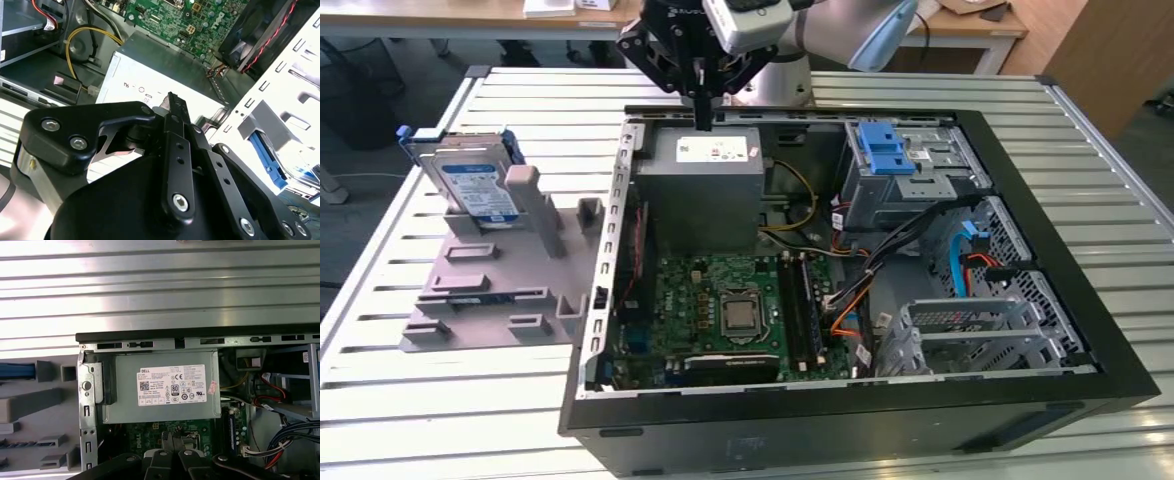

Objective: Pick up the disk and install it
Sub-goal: 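Reach for the disk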

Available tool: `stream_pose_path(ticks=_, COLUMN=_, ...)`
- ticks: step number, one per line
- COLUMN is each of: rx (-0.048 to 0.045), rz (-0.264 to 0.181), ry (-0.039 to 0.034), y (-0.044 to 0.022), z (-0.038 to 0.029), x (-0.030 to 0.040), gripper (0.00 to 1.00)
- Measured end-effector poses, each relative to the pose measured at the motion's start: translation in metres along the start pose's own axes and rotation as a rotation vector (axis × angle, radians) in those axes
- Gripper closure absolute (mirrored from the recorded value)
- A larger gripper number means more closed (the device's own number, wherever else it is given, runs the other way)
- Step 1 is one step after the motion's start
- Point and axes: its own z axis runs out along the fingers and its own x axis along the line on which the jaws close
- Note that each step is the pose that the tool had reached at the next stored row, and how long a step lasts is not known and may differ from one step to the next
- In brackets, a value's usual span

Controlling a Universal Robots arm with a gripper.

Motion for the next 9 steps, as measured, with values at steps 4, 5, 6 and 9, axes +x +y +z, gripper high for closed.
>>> stream_pose_path(ticks=4, rx=0.0000, rz=0.000, ry=0.0000, y=0.0001, z=0.0000, x=0.0032, gripper=0.89)
stream_pose_path(ticks=5, rx=0.0000, rz=0.000, ry=0.0000, y=0.0003, z=0.0000, x=0.0041, gripper=0.89)
stream_pose_path(ticks=6, rx=0.0000, rz=0.000, ry=0.0000, y=0.0005, z=0.0000, x=0.0050, gripper=0.89)
stream_pose_path(ticks=9, rx=-0.0001, rz=0.000, ry=-0.0001, y=0.0016, z=0.0001, x=0.0078, gripper=0.89)
